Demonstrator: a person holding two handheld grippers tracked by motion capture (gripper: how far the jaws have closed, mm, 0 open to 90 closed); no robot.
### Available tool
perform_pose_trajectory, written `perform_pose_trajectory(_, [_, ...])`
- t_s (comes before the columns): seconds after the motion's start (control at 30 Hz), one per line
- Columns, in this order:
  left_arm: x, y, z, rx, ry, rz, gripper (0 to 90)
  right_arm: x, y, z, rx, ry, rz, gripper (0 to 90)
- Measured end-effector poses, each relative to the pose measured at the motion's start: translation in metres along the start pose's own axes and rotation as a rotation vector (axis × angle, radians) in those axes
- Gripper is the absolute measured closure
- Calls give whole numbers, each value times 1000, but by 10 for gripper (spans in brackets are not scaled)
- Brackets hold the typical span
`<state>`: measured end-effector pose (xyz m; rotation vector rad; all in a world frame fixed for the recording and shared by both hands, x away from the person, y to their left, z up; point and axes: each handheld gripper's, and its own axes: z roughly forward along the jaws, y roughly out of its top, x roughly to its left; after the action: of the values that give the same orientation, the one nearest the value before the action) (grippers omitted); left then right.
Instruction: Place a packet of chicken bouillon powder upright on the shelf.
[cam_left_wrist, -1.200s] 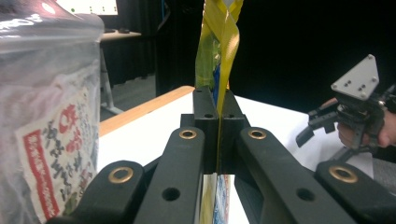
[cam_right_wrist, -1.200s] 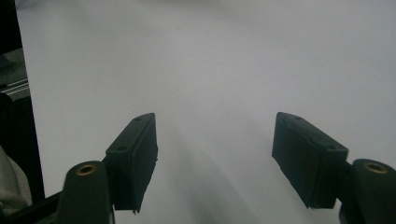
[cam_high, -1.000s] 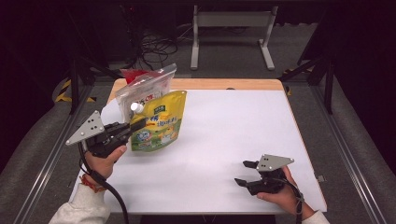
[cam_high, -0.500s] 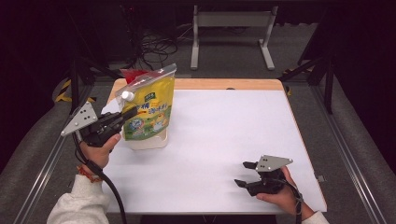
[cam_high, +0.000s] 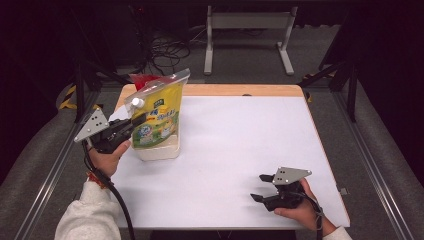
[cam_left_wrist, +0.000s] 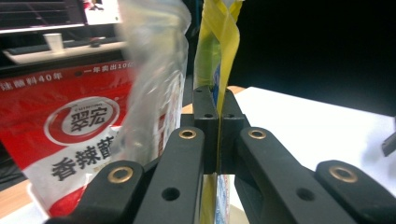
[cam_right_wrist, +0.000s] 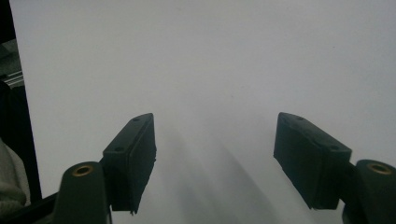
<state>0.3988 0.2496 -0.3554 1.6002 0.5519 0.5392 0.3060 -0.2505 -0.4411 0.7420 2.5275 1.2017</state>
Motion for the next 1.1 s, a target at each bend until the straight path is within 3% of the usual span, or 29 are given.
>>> perform_pose_trajectory(0.07, [2,-2,0,-9,-12,-14,900,0,0,0,1,-2,1,293])
perform_pose_trajectory(0.3, [18,-12,-2,-61,-143,-80,900,-1,-1,1,9,4,7,291])
perform_pose_trajectory(0.43, [20,-13,-4,-74,-182,-87,900,-1,-2,2,16,7,8,289])
perform_pose_trajectory(0.53, [22,-14,-4,-53,-215,-87,899,-2,-2,4,23,11,12,286])
perform_pose_trajectory(0.57, [22,-14,-3,-39,-215,-88,899,-2,-3,5,29,14,14,284])
perform_pose_trajectory(0.67, [21,-16,-1,-4,-150,-71,898,-1,-3,5,32,15,11,282])
perform_pose_trajectory(0.8, [19,-28,6,77,-135,-65,897,0,-2,5,30,18,9,280])
perform_pose_trajectory(0.93, [20,-35,7,71,-121,-93,896,0,-1,4,23,16,6,280])
perform_pose_trajectory(1.03, [19,-38,8,115,-106,-76,895,0,-1,3,18,15,3,280])
perform_pose_trajectory(1.1, [19,-41,7,109,-97,-86,896,0,0,2,15,14,0,280])
